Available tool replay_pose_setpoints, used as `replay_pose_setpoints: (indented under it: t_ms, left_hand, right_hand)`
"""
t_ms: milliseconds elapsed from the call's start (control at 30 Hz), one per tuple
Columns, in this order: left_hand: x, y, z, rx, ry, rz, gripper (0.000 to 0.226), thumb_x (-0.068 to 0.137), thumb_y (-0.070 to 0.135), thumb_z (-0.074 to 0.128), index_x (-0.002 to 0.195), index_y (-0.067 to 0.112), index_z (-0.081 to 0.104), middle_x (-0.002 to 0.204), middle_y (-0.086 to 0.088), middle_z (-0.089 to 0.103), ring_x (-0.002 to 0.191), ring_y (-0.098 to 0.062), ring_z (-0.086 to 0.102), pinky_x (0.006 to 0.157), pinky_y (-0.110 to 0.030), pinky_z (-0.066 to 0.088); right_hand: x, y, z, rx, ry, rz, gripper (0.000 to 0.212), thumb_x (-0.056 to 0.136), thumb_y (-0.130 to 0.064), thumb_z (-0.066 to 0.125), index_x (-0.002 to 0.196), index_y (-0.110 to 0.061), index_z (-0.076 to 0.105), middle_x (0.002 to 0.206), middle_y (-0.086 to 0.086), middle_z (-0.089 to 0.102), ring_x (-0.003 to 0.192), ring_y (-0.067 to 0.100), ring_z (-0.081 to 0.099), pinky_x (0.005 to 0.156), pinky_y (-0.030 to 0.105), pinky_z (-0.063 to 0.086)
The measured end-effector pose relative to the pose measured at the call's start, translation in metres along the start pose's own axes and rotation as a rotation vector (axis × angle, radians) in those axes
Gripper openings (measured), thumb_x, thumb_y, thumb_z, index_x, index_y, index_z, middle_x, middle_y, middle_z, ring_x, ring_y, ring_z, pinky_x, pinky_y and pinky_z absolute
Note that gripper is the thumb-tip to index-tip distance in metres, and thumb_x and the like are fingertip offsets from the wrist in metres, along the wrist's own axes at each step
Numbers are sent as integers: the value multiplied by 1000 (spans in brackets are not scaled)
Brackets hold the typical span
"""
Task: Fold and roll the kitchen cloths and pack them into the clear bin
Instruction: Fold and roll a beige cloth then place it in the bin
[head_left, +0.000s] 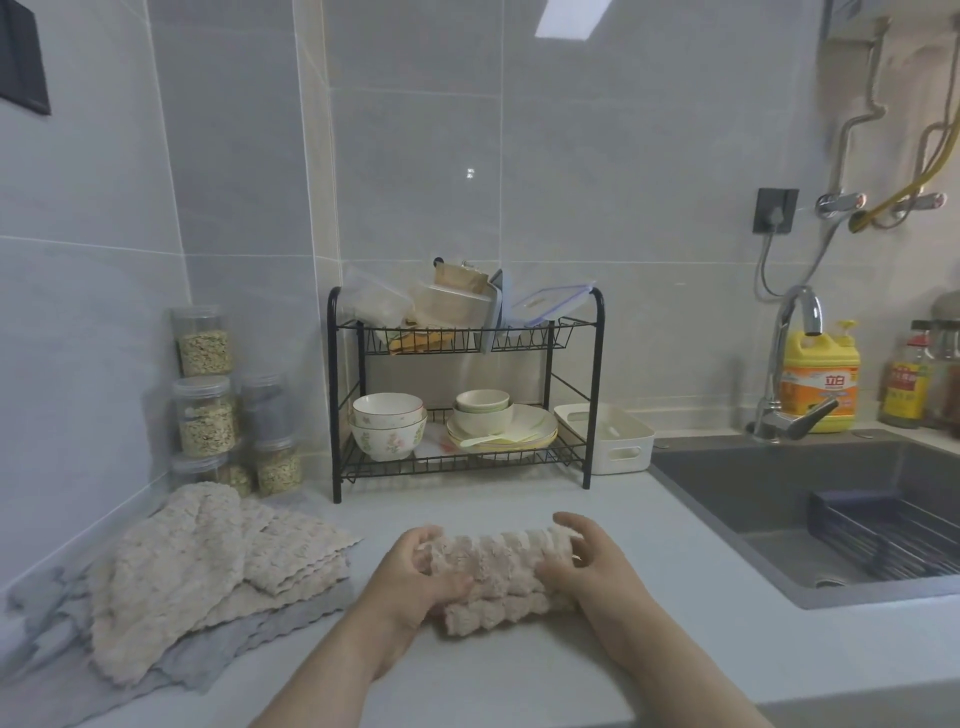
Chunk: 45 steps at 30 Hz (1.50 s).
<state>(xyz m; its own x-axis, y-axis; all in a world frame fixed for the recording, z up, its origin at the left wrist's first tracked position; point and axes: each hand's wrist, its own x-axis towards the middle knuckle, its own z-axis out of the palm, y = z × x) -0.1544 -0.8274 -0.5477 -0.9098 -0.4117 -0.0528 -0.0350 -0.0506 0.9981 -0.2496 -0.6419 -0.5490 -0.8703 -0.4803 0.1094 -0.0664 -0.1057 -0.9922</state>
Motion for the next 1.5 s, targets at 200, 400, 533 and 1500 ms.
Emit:
replay_pose_setpoints:
  t_ms: [200,400,533,1500]
  left_hand:
    - [-9,8,3,-47,80,35,25,71,-19,70,87,0,64,72,-8,73,65,-19,71,54,-24,52]
    - [0,1,0,-127,49,81,28,77,-15,65,97,4,64,89,-14,73,77,-24,71,56,-28,53]
    - [10,-8,-1,-126,75,116,29,77,-13,66,97,7,66,91,-12,74,84,-24,71,63,-31,56]
    - [17,234,172,-347,-412,-261,24,85,-13,52,99,1,65,94,-13,74,87,-23,72,67,-25,58]
  right_hand:
    - [-4,-6,2,16,48,-15,38,66,4,73,103,-1,69,95,19,73,83,29,68,77,41,54]
    - [3,1,0,-45,40,-83,29,79,12,65,101,-8,67,91,16,73,76,23,67,65,25,54]
    - [13,12,-2,-56,25,-71,27,81,8,65,100,-12,67,88,8,74,77,18,69,63,21,54]
    - [-41,-275,-112,52,630,191,30,78,2,67,105,-11,68,101,9,73,92,27,69,79,40,58]
